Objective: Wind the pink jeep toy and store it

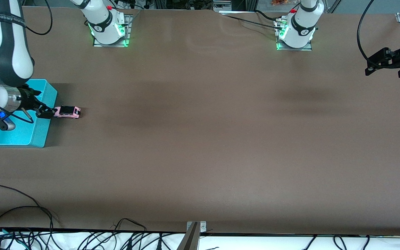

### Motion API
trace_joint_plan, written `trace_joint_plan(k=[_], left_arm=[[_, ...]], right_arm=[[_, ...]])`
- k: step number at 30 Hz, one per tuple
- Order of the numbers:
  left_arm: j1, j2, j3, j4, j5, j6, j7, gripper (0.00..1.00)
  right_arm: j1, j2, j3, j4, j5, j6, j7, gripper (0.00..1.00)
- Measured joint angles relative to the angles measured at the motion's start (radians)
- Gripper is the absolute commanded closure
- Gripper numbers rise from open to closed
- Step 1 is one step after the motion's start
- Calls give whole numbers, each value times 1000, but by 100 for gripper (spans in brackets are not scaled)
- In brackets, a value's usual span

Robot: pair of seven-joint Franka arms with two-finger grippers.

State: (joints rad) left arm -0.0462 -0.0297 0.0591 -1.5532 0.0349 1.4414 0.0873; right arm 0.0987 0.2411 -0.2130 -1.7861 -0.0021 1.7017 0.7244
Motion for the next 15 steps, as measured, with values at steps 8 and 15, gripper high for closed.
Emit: trace_joint_plan(k=[8,15], left_arm=[[0,0,0,0,0,0,0,0],[0,1,1,0,0,0,0,0]], right_arm=[[0,-47,-19,-219,0,254,127,0],[-1,-79,-58,-422,0,521,231,0]])
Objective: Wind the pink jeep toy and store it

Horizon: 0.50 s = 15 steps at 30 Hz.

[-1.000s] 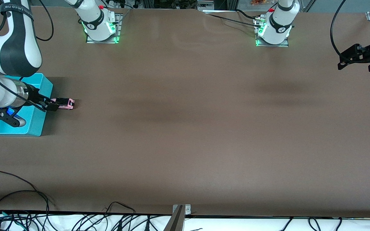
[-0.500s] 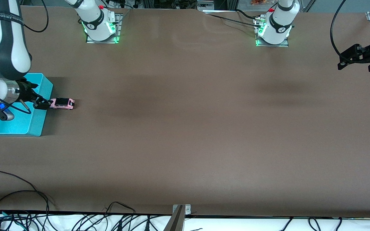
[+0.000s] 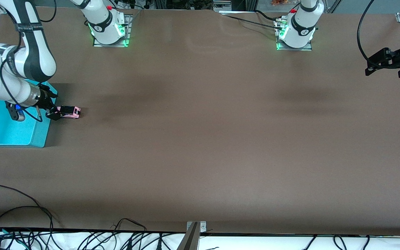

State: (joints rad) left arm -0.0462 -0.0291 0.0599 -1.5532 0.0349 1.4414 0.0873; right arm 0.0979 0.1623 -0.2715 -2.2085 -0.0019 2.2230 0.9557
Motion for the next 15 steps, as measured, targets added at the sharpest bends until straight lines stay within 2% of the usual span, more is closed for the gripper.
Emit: trace_joint_plan(k=[7,15], left_arm=[[0,0,0,0,0,0,0,0],[0,0,0,0,0,0,0,0]], right_arm=[[0,11,-20,-71,0,147,156,0],[0,73,-20,-108,0,274,264,0]])
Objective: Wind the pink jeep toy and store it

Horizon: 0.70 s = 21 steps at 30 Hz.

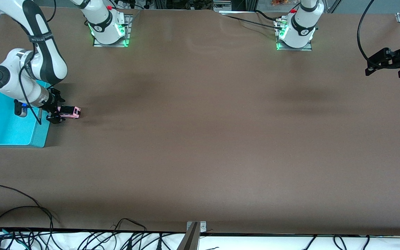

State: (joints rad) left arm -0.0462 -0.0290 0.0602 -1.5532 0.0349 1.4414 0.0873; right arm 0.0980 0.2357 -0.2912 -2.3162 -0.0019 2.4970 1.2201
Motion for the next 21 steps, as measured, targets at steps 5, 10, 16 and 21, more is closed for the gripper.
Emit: trace_joint_plan(k=[5,10,16,21], left_arm=[[0,0,0,0,0,0,0,0],[0,0,0,0,0,0,0,0],[0,0,0,0,0,0,0,0],[0,0,-6,0,0,0,0,0]], right_arm=[[-3,55,-1,-9,0,63,22,0],[-13,83,-3,-11,0,89,29,0],[-20,88,-6,-11,0,90,29,0],[-20,88,-6,-11,0,90,29,51]])
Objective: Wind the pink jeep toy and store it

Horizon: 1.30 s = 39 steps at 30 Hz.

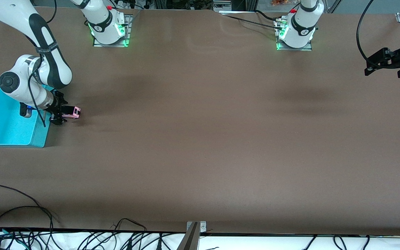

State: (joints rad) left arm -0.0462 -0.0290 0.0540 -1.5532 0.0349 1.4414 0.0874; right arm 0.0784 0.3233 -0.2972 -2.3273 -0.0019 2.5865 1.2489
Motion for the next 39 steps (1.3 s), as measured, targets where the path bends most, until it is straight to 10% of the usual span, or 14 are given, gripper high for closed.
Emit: trace_joint_plan(k=[3,10,25,39], left_arm=[[0,0,-7,0,0,0,0,0],[0,0,-22,0,0,0,0,0],[0,0,-22,0,0,0,0,0],[0,0,-22,0,0,0,0,0]], right_arm=[[0,0,0,0,0,0,1,72],[0,0,0,0,0,-11,6,85],[12,-16,11,42,0,-106,30,86],[26,-35,12,346,-1,-566,20,86]])
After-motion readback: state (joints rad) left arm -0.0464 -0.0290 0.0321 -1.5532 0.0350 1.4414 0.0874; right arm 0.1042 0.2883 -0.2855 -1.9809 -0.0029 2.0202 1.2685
